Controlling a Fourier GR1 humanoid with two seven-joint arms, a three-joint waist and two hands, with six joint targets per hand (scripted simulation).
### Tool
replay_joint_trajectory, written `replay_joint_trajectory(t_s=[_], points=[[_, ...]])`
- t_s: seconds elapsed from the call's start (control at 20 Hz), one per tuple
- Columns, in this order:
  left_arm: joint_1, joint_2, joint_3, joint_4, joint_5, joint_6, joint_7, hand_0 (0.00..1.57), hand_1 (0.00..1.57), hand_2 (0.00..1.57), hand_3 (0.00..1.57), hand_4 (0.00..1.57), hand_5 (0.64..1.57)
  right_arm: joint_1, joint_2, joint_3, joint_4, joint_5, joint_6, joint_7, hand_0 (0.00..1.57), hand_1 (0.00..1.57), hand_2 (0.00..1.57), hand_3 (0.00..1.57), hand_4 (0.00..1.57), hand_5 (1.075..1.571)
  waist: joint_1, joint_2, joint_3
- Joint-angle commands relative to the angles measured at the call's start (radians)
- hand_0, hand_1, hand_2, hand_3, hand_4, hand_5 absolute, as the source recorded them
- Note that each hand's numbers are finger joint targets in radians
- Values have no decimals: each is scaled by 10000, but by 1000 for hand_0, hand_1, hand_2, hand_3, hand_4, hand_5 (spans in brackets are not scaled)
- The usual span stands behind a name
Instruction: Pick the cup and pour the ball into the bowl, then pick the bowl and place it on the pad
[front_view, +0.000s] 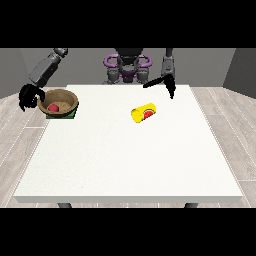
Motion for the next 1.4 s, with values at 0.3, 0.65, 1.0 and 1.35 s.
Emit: replay_joint_trajectory(t_s=[0.3, 0.65, 1.0, 1.35], points=[[93, 111, -54, -1001, 219, -391, 551, 0, 0, 0, 0, 0, 1567, 84, -167, 215, 190, 241, 57, 107, 1571, 1571, 1571, 1023, 731, 1569, 125, 182, 0], [814, 115, -3, -864, 367, -452, -154, 0, 0, 0, 0, 0, 1565, 489, -606, 366, 446, 534, -254, 371, 1571, 1571, 1571, 1571, 588, 1535, 54, 177, -9], [585, 296, 167, -2062, 513, -568, 618, 0, 0, 0, 0, 0, 1566, 118, -1232, 572, 327, 1049, -1111, -9, 0, 0, 429, 263, 0, 1481, 45, 701, 1], [726, 79, -85, -2041, 265, -470, 926, 0, 0, 0, 0, 0, 1569, -436, -1576, 608, 206, 1053, -882, 785, 0, 0, 325, 238, 0, 1495, -101, 256, -8]])
